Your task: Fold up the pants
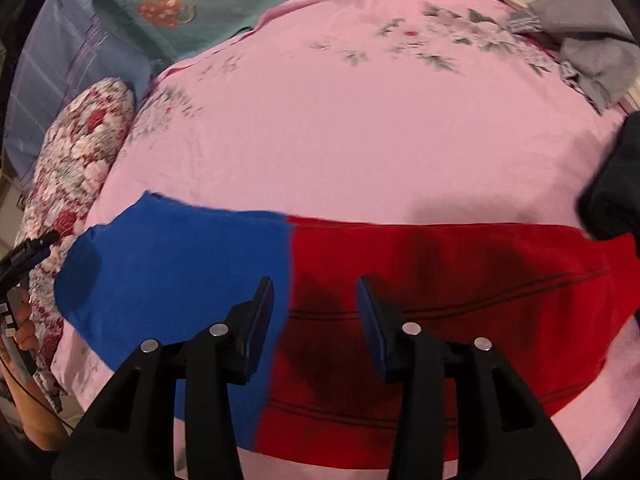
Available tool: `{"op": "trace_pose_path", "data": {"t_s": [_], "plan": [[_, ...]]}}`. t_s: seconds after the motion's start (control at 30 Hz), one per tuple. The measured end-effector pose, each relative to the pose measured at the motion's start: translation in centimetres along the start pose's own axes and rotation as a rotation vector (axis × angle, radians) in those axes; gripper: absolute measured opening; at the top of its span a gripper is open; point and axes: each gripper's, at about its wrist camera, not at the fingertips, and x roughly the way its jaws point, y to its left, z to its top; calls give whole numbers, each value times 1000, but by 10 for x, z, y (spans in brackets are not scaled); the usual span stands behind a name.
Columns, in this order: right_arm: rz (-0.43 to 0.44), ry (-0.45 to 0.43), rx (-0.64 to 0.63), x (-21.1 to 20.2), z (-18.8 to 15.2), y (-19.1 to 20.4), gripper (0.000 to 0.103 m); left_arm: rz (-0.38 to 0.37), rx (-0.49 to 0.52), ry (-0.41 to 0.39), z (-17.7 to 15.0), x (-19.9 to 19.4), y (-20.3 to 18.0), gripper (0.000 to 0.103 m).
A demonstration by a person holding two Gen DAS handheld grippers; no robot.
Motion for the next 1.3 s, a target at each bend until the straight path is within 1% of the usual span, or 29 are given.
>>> {"op": "trace_pose_path", "data": {"t_s": [0.03,0.07,0.1,0.13,0.17,0.2,0.23,0.27,0.3,0.33,0.43,0.47,0.57,0.6,0.63,0.7,0.73,0.77,0.83,0.87,0.9,0.93,1.0,1.03,1.13,1.17,1.23,1.27,1.3], "plan": [[-42,-25,46,-5,2,-21,46,76,-21,44,-4,20,8,84],[-98,-52,112,-12,3,-46,44,92,-45,64,-8,29,16,85],[-93,-86,162,-21,3,-65,38,72,-74,81,-13,34,26,87],[-57,-108,198,-28,2,-77,36,37,-117,90,-17,35,34,88],[-50,-131,227,-37,0,-83,37,19,-141,80,-19,30,39,88],[-80,-175,226,-50,-2,-81,38,17,-141,70,-20,24,40,88],[-95,-223,204,-62,-5,-75,42,21,-134,57,-21,16,41,87],[-99,-255,187,-74,-8,-71,55,19,-136,45,-21,8,42,87],[-99,-266,174,-84,-12,-69,65,11,-140,29,-22,-1,40,87],[-111,-255,166,-91,-15,-67,67,-13,-137,2,-22,-13,38,87],[-233,-177,187,-100,-27,-75,69,-93,-82,-50,-24,-41,19,87],[-243,-147,217,-99,-34,-84,69,-126,-58,-66,-25,-49,11,87],[-197,-80,290,-84,-50,-107,69,-234,60,-98,-34,-62,-20,92],[-186,-70,294,-77,-51,-108,69,-241,86,-90,-36,-58,-28,93],[-170,-67,300,-71,-51,-109,69,-229,106,-66,-42,-52,-35,93],[-154,-102,310,-65,-49,-107,70,-211,103,-14,-52,-38,-37,93],[-134,-111,308,-61,-47,-106,70,-197,92,30,-58,-26,-37,93],[-150,-131,303,-57,-45,-103,70,-183,96,58,-63,-16,-38,93],[-168,-155,304,-51,-41,-99,71,-160,130,71,-69,-2,-42,93],[-181,-170,313,-48,-40,-99,67,-143,148,77,-71,2,-44,93],[-189,-178,328,-50,-41,-100,49,-134,156,70,-72,1,-47,93],[-178,-181,353,-50,-41,-101,43,-140,153,68,-71,0,-46,93],[-148,-181,409,-54,-42,-105,26,-167,135,78,-67,-3,-42,93],[-128,-185,423,-58,-42,-103,19,-197,108,87,-63,-4,-36,93],[-104,-226,338,-82,-26,-68,18,-276,40,73,-56,-16,-19,93],[-78,-242,284,-92,-18,-48,18,-282,32,61,-54,-20,-16,93],[-2,-256,215,-98,-5,-16,18,-266,25,20,-52,-30,-9,93],[50,-241,171,-94,2,5,18,-254,24,2,-54,-35,-7,93],[78,-221,131,-86,6,22,18,-247,21,-9,-55,-38,-5,93]]}}
